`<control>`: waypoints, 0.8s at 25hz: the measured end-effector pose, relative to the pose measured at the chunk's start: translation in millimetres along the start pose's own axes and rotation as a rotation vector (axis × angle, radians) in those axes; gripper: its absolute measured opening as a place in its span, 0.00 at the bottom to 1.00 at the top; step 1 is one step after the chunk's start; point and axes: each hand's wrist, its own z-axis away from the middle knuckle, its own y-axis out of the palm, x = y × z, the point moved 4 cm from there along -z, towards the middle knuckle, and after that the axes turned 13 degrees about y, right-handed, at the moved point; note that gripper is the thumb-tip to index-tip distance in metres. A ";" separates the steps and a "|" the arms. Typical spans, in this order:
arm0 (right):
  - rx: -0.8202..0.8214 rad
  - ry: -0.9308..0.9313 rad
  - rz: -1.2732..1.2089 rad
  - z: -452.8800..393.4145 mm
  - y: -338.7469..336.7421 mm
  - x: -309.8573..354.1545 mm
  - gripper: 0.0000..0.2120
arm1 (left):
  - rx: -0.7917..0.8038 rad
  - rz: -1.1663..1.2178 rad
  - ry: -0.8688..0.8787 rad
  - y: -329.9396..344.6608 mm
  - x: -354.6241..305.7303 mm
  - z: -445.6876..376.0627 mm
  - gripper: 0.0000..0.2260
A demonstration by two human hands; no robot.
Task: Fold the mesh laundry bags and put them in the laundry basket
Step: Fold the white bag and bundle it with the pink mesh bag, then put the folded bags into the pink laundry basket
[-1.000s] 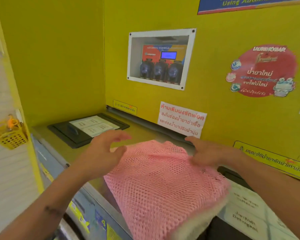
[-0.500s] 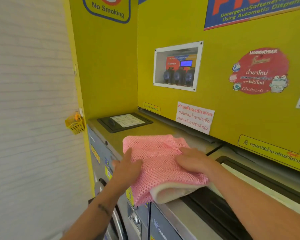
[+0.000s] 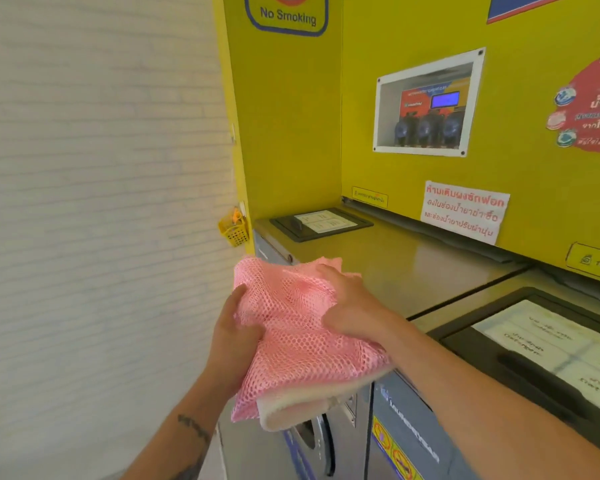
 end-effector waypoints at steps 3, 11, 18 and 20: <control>0.092 -0.086 -0.121 -8.8 63.2 23.7 0.48 | -0.079 -0.035 0.010 -70.1 25.9 -2.3 0.31; 0.129 -0.125 -0.030 -93.1 386.3 -25.3 0.38 | -0.121 -0.191 -0.064 -257.2 263.0 10.6 0.29; 0.282 0.046 0.248 -118.7 622.9 -120.9 0.37 | -0.122 -0.250 -0.565 -348.4 489.3 80.9 0.31; 0.320 0.088 0.310 -126.3 671.8 -149.7 0.39 | -0.121 -0.258 -0.630 -355.3 546.8 101.1 0.29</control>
